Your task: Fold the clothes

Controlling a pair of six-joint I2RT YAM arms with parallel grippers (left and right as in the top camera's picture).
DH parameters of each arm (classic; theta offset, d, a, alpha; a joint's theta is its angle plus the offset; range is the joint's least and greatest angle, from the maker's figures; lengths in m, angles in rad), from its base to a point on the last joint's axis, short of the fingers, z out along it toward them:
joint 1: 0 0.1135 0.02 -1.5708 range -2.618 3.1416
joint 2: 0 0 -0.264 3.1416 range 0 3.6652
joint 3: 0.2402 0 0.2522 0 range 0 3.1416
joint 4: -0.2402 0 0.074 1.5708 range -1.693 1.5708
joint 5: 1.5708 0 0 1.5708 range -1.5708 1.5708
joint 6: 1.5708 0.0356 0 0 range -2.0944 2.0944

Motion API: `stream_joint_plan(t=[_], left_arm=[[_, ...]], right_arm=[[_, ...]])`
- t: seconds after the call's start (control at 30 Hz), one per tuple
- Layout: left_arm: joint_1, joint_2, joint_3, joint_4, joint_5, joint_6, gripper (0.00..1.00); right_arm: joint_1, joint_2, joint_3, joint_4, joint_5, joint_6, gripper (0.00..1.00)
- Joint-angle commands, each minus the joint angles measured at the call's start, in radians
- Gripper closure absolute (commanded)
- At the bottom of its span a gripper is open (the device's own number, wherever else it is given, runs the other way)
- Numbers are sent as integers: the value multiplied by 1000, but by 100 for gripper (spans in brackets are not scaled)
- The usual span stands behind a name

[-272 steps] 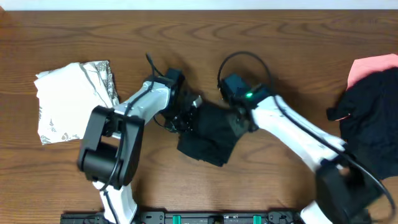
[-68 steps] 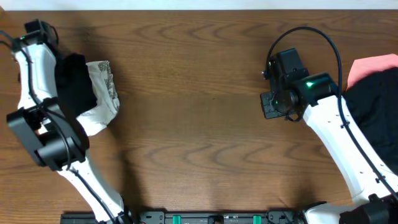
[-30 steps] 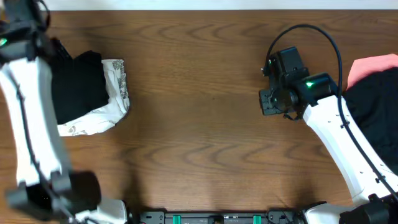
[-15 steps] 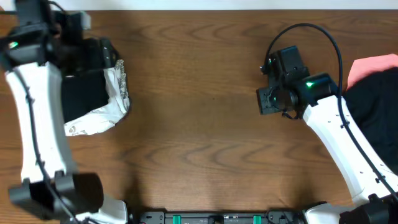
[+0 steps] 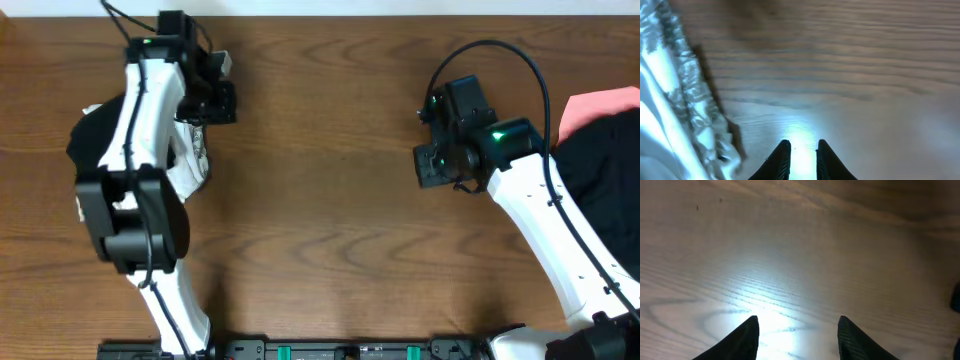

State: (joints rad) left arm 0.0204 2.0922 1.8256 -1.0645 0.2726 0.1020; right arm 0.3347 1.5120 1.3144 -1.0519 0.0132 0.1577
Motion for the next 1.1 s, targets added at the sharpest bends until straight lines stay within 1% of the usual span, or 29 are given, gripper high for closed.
stream_joint_plan(t=[0.0, 0.23, 0.33, 0.4, 0.53, 0.67, 0.77, 0.87, 1.07], left_arm=[[11, 44, 1, 5, -140, -36, 81], [14, 113, -3, 8, -162, -35, 79], [16, 140, -3, 9, -162, -35, 69], [16, 156, -3, 8, -162, -35, 64], [18, 179, -3, 9, -162, -32, 59], [35, 193, -5, 6, -163, -32, 51], [56, 195, -23, 5, -166, -31, 49], [89, 195, -55, 11, -212, -32, 49], [192, 195, -102, 36, -216, -48, 49]], right_arm=[[-7, 5, -3, -5, -11, 6, 51], [-7, 5, -3, -23, -11, 6, 53], [-7, 5, -3, -34, -11, 6, 54], [-7, 5, -3, -41, -11, 6, 54], [-7, 5, -3, -42, -11, 6, 55], [-7, 5, -3, -42, -11, 6, 55], [-7, 5, -3, -45, -11, 6, 55], [-7, 5, -3, -47, -11, 6, 55], [-7, 5, -3, -51, -11, 6, 55]])
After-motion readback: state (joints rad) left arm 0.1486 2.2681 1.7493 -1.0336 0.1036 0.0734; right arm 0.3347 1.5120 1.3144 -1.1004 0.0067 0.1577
